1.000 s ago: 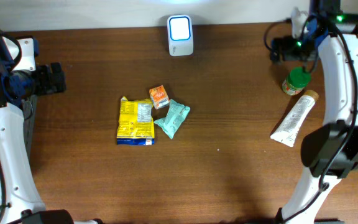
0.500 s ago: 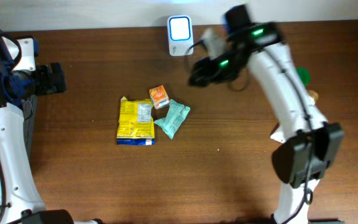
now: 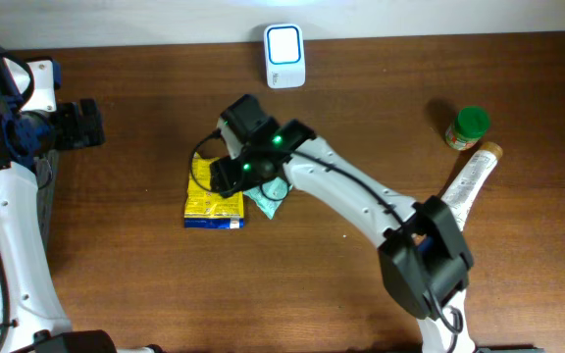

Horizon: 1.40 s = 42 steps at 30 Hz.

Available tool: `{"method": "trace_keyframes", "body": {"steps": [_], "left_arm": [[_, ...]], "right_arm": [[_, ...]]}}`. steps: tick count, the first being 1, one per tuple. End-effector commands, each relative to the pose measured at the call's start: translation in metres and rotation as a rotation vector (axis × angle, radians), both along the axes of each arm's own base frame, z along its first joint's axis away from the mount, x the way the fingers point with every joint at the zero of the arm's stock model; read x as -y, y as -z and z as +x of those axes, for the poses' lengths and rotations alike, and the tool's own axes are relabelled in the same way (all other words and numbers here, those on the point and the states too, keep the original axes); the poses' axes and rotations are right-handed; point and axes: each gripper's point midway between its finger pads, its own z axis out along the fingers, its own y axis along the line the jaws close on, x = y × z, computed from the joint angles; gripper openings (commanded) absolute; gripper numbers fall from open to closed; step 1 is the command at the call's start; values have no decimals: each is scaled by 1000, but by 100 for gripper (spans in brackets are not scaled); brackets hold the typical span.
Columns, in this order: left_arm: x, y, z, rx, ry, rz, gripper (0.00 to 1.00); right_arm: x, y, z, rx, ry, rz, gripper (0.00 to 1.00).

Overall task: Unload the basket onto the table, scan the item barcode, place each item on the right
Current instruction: 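Move the right gripper left and grasp the mint-green pack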

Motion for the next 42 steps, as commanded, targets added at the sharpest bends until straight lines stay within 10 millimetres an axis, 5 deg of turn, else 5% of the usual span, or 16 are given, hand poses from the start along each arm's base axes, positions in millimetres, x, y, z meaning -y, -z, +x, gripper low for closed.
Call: {"method": "trace_keyframes", "body": {"steps": [1, 15, 28, 36, 42], "left_arm": [[-2, 1, 1, -1, 12, 5, 99], [-2, 1, 1, 0, 12, 5, 99], [-2, 1, 1, -1, 12, 5, 99], [-2, 1, 1, 0, 12, 5, 99], [-2, 1, 1, -1, 12, 5, 99]], "right_arm": [[9, 31, 4, -41, 105, -85, 67], [22, 82, -7, -145, 133, -192, 71], [61, 93, -21, -213, 166, -349, 74], [122, 69, 2, -209, 222, -414, 74], [133, 36, 5, -219, 87, -271, 75]]}}
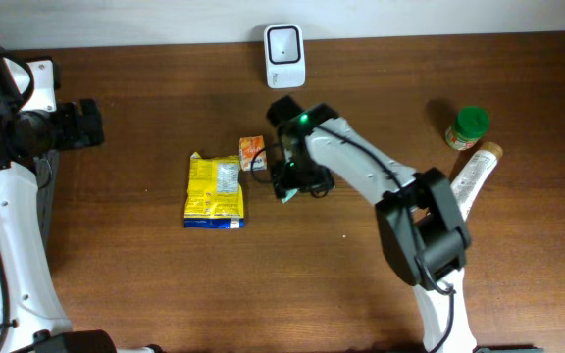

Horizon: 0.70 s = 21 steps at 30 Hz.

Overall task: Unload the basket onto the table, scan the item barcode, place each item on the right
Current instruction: 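Move the right gripper left and grasp the mint-green pack, then lift the mint-green pack and raise it toward the scanner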

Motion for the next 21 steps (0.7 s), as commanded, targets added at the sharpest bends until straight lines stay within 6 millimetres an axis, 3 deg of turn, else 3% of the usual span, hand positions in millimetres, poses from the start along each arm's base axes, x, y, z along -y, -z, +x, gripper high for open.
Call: {"method": "trace_keyframes", "body": {"steps": [1, 6, 10, 13, 16, 21], "left_arm": [[-2, 1, 1, 0, 12, 5, 99], [-1, 1, 1, 0, 12, 4, 99], [-2, 1, 1, -1, 12, 5, 99], [-2, 1, 1, 0, 12, 5, 99], [-2, 1, 1, 0, 12, 5, 99], [-2, 1, 1, 0, 12, 5, 99]], "right_arm": [[-2, -44, -1, 31, -120, 160, 75], [23, -76, 9, 87, -157, 229, 75], [56, -78, 30, 107, -132, 291, 78], [68, -66, 36, 57, -125, 421, 78], [77, -39, 35, -14, -96, 502, 77], [71, -3, 33, -100, -61, 630, 70]]}}
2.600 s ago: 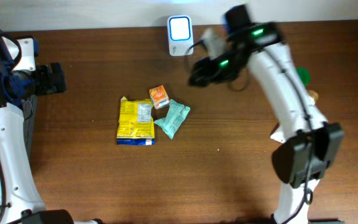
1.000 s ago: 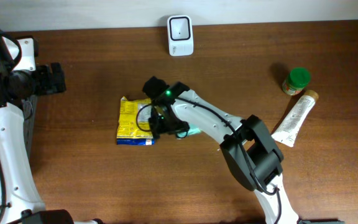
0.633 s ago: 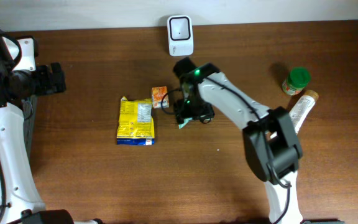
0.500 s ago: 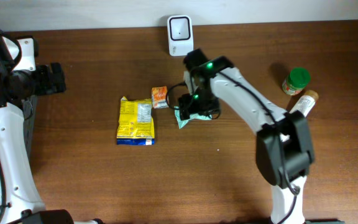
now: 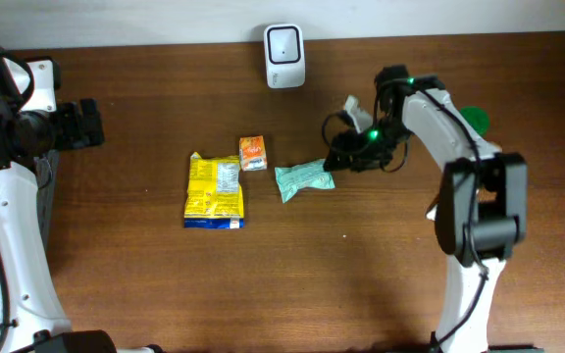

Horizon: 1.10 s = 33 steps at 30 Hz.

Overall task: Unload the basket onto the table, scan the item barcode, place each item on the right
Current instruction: 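Lift the mint-green pack and raise it toward the scanner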

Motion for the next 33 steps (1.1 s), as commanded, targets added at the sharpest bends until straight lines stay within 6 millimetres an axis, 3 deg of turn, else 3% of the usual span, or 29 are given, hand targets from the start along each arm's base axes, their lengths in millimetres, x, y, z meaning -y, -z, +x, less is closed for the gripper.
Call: {"method": "trace_keyframes", "body": {"steps": [1, 6, 15, 23, 29, 33], "left_arm": [[-1, 1, 1, 0, 12, 4, 99], [-1, 1, 1, 0, 12, 4, 99], [-1, 1, 1, 0, 12, 4, 99], [-1, 1, 1, 0, 12, 4, 99], [-1, 1, 1, 0, 12, 4, 99], [-1, 1, 1, -1, 12, 4, 99]], "right_arm": [[-18, 14, -5, -50, -20, 144, 69], [-34, 30, -9, -96, -26, 211, 65], [-43, 33, 1, -77, 0, 250, 56], [-44, 34, 9, -36, -5, 249, 38], [-44, 34, 8, -29, -15, 255, 7], [-43, 22, 8, -18, -17, 256, 4]]}}
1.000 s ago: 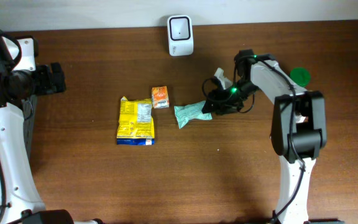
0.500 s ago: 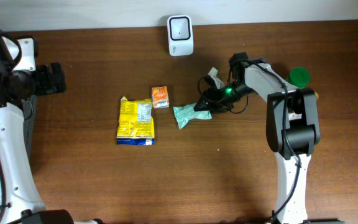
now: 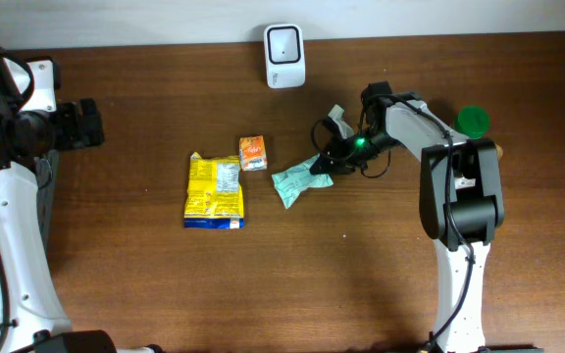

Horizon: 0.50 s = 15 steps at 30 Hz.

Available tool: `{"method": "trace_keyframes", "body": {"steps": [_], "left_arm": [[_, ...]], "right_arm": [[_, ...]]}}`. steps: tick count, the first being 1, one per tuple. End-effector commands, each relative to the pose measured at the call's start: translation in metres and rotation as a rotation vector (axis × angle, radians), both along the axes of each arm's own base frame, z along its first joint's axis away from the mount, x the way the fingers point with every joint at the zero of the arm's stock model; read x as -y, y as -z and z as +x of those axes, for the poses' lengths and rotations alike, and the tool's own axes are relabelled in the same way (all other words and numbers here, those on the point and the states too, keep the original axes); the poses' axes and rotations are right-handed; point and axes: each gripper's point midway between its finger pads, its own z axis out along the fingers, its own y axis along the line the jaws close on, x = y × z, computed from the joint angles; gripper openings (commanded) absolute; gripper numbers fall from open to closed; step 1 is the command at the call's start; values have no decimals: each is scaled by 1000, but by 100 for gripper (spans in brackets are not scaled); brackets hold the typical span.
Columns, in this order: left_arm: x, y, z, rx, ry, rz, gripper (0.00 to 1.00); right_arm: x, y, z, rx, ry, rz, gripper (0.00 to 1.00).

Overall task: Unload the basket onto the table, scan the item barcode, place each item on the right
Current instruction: 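Lift the mint-green pack and raise it toward the scanner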

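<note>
A mint-green packet (image 3: 295,182) lies tilted on the brown table (image 3: 145,284), right of centre. My right gripper (image 3: 323,161) sits at the packet's upper right corner and looks shut on that edge. The white scanner (image 3: 284,55) stands at the back edge, well above the packet. No barcode can be made out at this size. My left gripper (image 3: 82,126) hangs at the far left, away from everything; its fingers are too dark to read.
A yellow snack packet (image 3: 215,191) lies left of centre with a small orange packet (image 3: 253,153) at its upper right. A green-lidded jar (image 3: 474,121) peeks out behind the right arm's upright links (image 3: 456,196) at the far right.
My right gripper has moved a little left and down. The mint packet has turned, its right end now up at the gripper and its left end lower. The left arm is unchanged.
My right gripper first reached over the yellow packet and the mint packet beside it. Then it was right of the yellow packet, with the mint packet under it and the orange packet uncovered. Later the mint packet lay farther right, the gripper at its right end, where it remains.
</note>
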Motion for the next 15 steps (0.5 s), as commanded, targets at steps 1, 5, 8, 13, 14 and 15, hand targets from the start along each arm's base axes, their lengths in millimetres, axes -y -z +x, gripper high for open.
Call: {"method": "trace_keyframes", "body": {"steps": [1, 5, 8, 13, 14, 15], "left_arm": [[-2, 1, 1, 0, 12, 5, 99], [-2, 1, 1, -1, 12, 5, 99], [-2, 1, 1, 0, 12, 5, 99], [-1, 1, 1, 0, 12, 4, 99], [-2, 1, 1, 0, 12, 5, 99], [-1, 1, 1, 0, 12, 4, 99]], "right_arm": [[-2, -11, -3, 23, -19, 7, 4], [-2, -60, -3, 125, -43, 32, 4], [-6, -111, -10, 219, -67, 90, 4], [-11, -198, -28, 397, -84, 195, 4], [-10, -213, -33, 433, -86, 198, 4], [-9, -227, -38, 466, -88, 201, 4]]}}
